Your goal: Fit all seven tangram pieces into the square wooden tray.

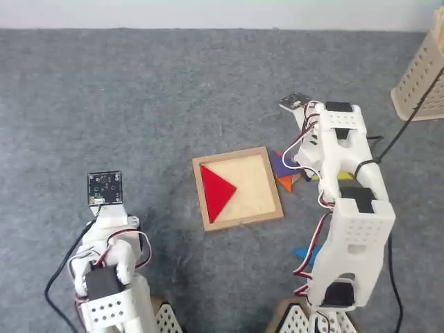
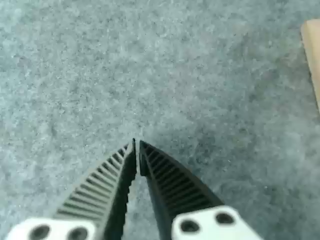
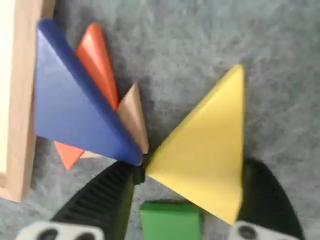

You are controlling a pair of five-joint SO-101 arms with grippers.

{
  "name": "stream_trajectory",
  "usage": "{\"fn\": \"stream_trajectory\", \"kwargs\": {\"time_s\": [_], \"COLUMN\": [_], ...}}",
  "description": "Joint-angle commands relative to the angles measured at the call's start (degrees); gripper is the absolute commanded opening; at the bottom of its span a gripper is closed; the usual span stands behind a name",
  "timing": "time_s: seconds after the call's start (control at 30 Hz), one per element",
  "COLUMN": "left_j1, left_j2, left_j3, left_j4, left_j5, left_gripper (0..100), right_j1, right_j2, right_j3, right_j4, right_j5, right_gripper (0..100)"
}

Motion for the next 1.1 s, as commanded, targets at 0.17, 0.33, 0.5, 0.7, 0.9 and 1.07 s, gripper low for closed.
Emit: {"fn": "stream_trajectory", "kwargs": {"time_s": [0.17, 0.33, 0.5, 0.7, 0.9, 1.07], "left_j1": [0.18, 0.18, 0.18, 0.18, 0.18, 0.18], "left_j2": [-0.79, -0.79, -0.79, -0.79, -0.79, -0.79], "left_j3": [-0.48, -0.48, -0.48, -0.48, -0.48, -0.48], "left_j4": [0.44, 0.44, 0.44, 0.44, 0.44, 0.44], "left_j5": [0.44, 0.44, 0.44, 0.44, 0.44, 0.44], "left_gripper": [1, 1, 1, 1, 1, 1], "right_j1": [-0.48, -0.84, -1.98, -8.48, -19.3, -21.05], "right_j2": [-1.8, -5.41, -13.85, -20.97, -21.23, -21.32], "right_j3": [-0.35, -2.37, -4.57, -4.57, -4.48, -4.48], "right_j4": [0.57, 3.3, 7.87, 11.74, 11.47, 12.09], "right_j5": [-0.62, -3.08, -3.6, -2.99, 5.63, 4.84], "right_gripper": [14.5, 14.4, 14.4, 14.4, 14.4, 14.4]}}
